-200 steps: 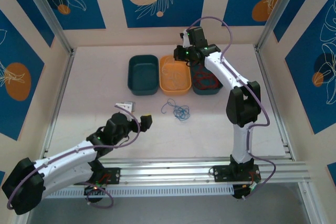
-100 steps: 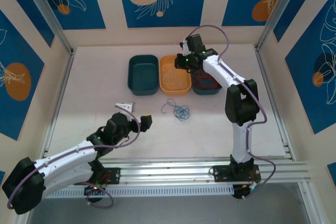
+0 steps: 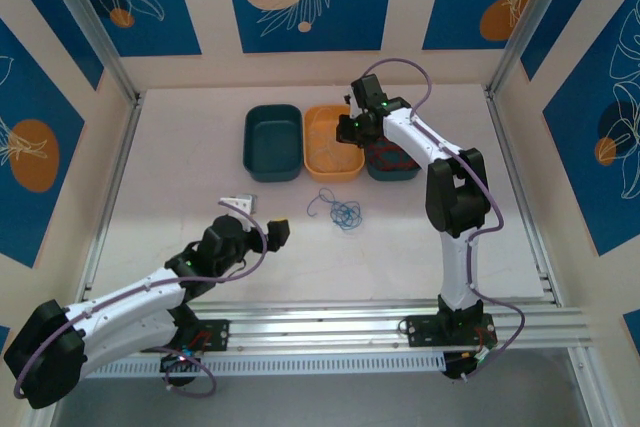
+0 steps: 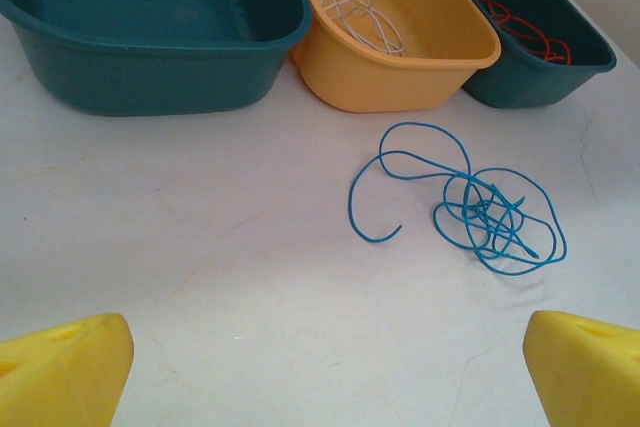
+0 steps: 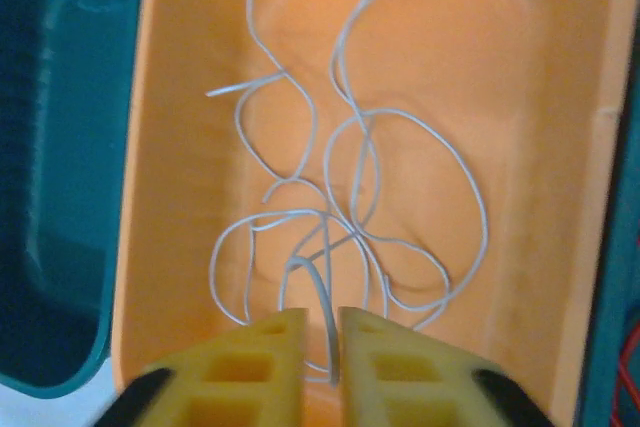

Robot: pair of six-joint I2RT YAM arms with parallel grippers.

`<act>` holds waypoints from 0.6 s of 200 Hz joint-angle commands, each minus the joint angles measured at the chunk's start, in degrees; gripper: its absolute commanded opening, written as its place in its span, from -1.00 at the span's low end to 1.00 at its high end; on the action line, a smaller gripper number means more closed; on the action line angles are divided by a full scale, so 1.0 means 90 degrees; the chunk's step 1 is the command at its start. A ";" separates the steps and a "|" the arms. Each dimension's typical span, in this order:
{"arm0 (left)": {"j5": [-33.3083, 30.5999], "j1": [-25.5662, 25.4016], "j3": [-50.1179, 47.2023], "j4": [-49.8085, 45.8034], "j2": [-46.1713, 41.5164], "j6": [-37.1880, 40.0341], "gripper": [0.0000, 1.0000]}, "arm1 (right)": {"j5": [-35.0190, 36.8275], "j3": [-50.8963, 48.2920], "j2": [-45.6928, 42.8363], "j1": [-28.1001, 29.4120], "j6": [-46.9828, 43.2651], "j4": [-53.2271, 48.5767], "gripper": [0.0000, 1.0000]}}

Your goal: Untangle the cables

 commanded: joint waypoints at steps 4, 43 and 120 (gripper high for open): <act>-0.0020 -0.0058 -0.0072 -0.0041 -0.0013 -0.0095 1.00 | 0.0437 0.0055 -0.0025 0.0138 -0.0185 -0.0368 -0.41; -0.0036 -0.0062 -0.0072 -0.0069 -0.0043 -0.0104 1.00 | 0.1088 0.0005 -0.0484 0.0338 -0.0252 -0.0620 -0.16; -0.0115 -0.0061 -0.0052 -0.0119 0.0014 -0.0167 1.00 | 0.1758 -0.1282 -0.1974 0.0751 0.0414 -0.0867 0.19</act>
